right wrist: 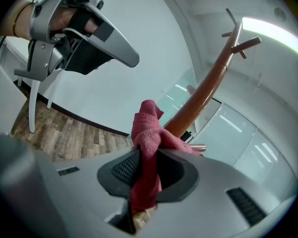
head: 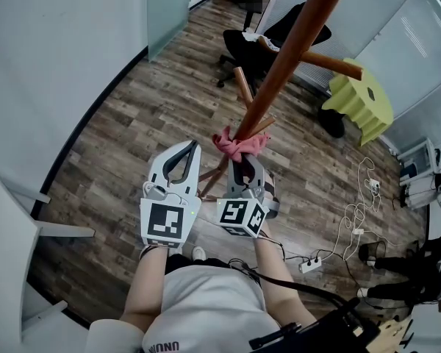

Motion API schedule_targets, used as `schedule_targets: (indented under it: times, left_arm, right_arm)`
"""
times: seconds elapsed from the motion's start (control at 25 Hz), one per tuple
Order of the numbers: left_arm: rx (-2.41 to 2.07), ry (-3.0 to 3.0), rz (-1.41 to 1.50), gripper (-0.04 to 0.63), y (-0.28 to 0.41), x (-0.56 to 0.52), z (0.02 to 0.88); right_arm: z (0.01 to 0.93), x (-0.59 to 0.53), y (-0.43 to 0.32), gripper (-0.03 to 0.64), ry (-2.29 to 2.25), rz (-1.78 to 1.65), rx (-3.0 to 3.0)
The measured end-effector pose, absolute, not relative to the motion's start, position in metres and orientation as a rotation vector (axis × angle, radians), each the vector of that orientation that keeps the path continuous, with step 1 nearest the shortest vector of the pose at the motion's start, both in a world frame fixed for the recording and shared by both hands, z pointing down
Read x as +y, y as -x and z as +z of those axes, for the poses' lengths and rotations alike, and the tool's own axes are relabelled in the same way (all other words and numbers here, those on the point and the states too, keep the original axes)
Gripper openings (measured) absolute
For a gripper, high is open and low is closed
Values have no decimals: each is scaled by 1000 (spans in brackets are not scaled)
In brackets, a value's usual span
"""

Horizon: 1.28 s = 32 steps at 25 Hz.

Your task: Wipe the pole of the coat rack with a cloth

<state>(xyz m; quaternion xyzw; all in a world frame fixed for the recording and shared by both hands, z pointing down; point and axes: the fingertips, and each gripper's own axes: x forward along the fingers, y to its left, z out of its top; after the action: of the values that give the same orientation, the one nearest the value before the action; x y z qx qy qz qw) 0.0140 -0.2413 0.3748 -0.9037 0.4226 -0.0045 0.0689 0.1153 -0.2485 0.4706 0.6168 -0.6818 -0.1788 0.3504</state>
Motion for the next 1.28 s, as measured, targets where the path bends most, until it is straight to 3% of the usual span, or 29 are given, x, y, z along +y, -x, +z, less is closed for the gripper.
schedule_targets:
  times: [0.76,1.28]
  left_arm:
    - [1205,2704,-55,12,-25,-235,389]
    - [1160,2601,54,12,-27,-232,364]
  right_arm:
    - [480,-242,-116,83,-1573,-466,-1763]
    - [387,-210,-124,83,-1775,-651,-1841]
